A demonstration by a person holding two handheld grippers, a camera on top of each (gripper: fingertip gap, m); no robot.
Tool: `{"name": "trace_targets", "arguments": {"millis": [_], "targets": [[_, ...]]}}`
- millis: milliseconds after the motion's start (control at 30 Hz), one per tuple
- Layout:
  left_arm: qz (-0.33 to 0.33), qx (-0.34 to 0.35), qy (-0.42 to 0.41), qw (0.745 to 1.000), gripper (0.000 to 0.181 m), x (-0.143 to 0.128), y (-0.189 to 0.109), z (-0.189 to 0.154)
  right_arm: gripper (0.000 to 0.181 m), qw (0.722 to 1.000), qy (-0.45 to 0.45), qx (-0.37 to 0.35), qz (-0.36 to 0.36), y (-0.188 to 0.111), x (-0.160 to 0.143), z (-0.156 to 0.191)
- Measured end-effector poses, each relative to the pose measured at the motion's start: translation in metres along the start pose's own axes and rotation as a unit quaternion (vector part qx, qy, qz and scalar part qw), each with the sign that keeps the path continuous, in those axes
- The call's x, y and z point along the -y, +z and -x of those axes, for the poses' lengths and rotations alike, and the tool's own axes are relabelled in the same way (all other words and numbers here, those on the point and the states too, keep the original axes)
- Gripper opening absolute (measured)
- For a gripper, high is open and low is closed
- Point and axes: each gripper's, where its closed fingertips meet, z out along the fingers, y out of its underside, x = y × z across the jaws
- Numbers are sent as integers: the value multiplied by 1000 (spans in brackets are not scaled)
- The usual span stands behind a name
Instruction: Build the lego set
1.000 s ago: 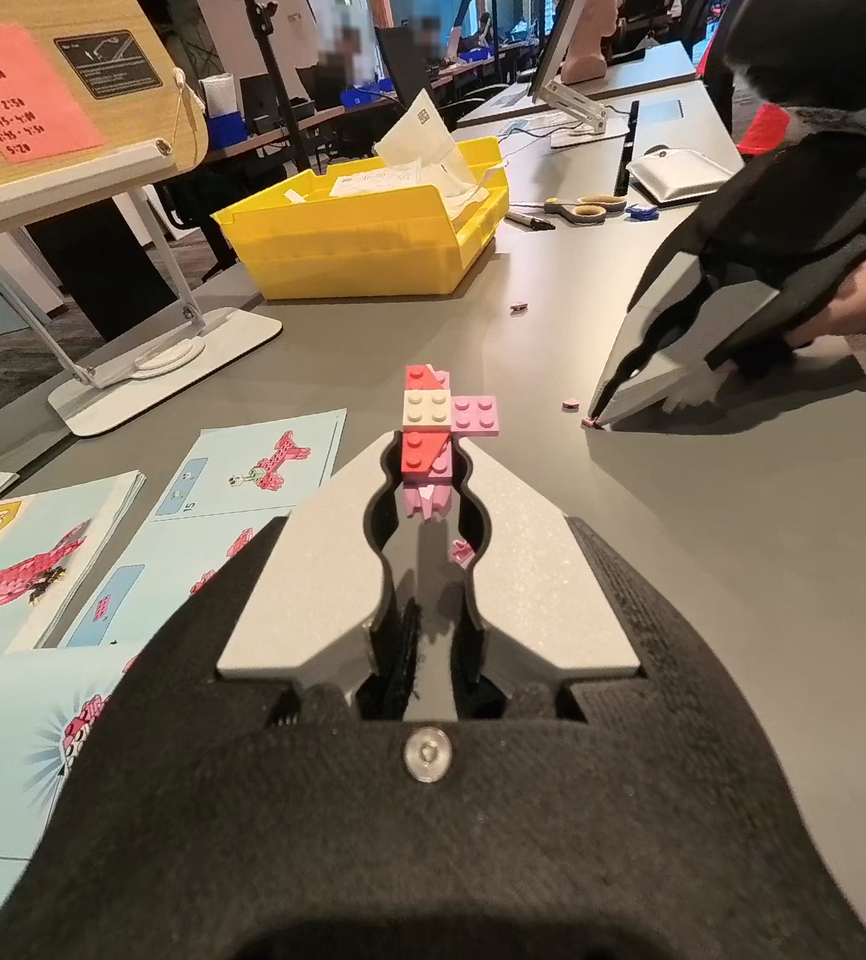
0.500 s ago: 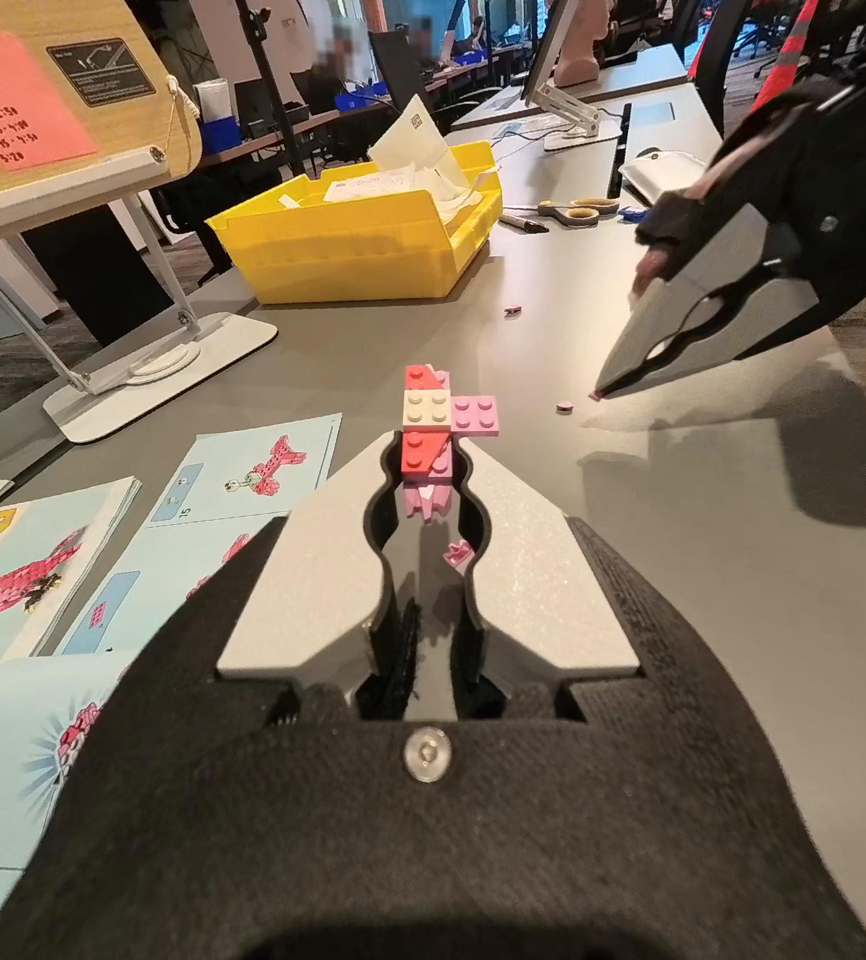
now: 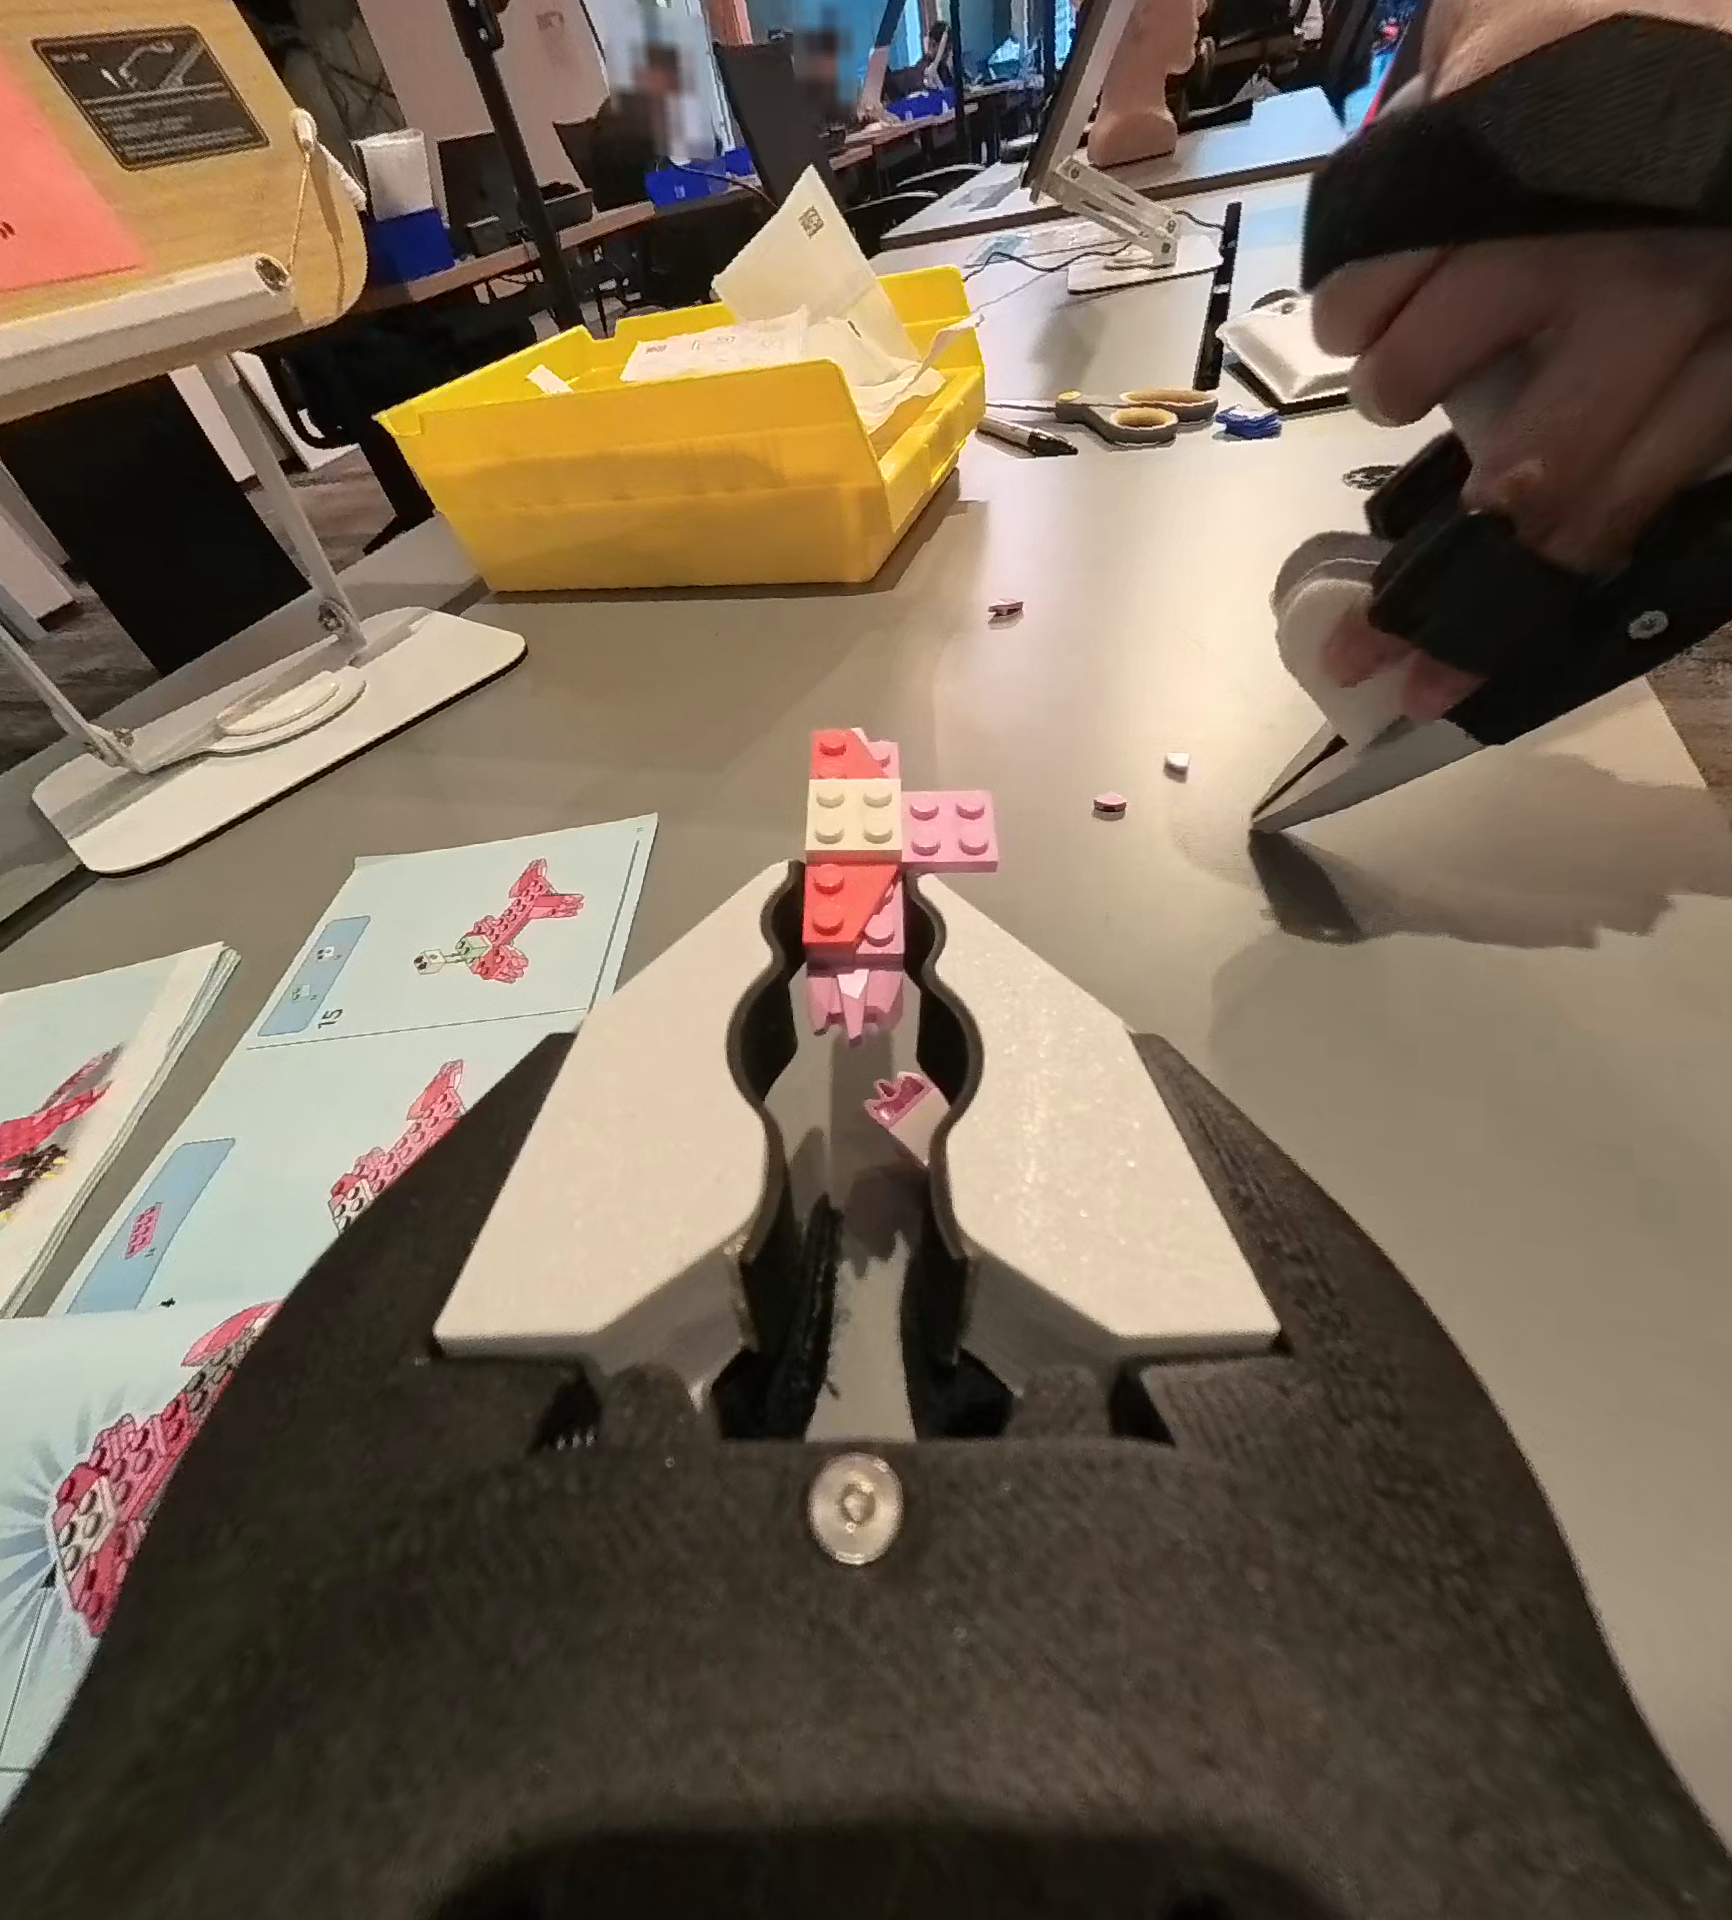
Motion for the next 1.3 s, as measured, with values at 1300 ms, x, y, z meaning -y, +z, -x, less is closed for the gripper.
{"name": "trace_targets", "arguments": {"millis": [1300], "targets": [[-21,-110,19,993,16,17,9,-64,30,335,884,-89,-314,3,-35,32]]}}
